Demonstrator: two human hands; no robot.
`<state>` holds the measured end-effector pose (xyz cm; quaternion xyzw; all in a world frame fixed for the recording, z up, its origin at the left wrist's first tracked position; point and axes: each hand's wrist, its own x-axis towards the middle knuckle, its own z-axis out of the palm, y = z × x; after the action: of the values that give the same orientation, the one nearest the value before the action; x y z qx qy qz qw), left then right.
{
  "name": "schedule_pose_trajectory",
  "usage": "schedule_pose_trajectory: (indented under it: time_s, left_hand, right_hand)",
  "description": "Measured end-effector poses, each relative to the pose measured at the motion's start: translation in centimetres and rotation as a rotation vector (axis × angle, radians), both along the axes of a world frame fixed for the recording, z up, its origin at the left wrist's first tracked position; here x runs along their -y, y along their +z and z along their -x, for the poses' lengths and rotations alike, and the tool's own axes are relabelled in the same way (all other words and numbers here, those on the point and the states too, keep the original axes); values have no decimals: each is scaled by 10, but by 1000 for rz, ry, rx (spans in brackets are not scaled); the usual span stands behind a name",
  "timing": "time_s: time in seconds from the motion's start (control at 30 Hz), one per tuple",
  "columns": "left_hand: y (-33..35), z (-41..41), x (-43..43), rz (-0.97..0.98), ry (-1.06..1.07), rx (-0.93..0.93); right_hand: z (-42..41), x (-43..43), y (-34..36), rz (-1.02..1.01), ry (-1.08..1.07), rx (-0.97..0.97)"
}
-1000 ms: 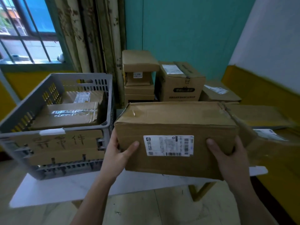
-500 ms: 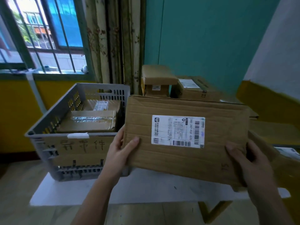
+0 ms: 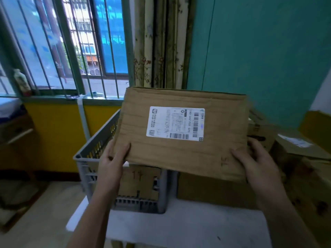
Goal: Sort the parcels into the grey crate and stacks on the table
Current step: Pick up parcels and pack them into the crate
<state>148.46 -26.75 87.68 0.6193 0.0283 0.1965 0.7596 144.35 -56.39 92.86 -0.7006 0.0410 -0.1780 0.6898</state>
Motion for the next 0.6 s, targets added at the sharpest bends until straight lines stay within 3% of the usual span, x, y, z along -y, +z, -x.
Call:
schedule_pose_trajectory:
  time_s: [0.4,0.6]
  left_hand:
    - [19,-42,-65,-85,316,-53]
    - [29,-76,-79,-160,373,-199]
  right_hand:
    - [-102,-85,0,-23,283,-94]
    - [-157,-107,-15,77,336,-139]
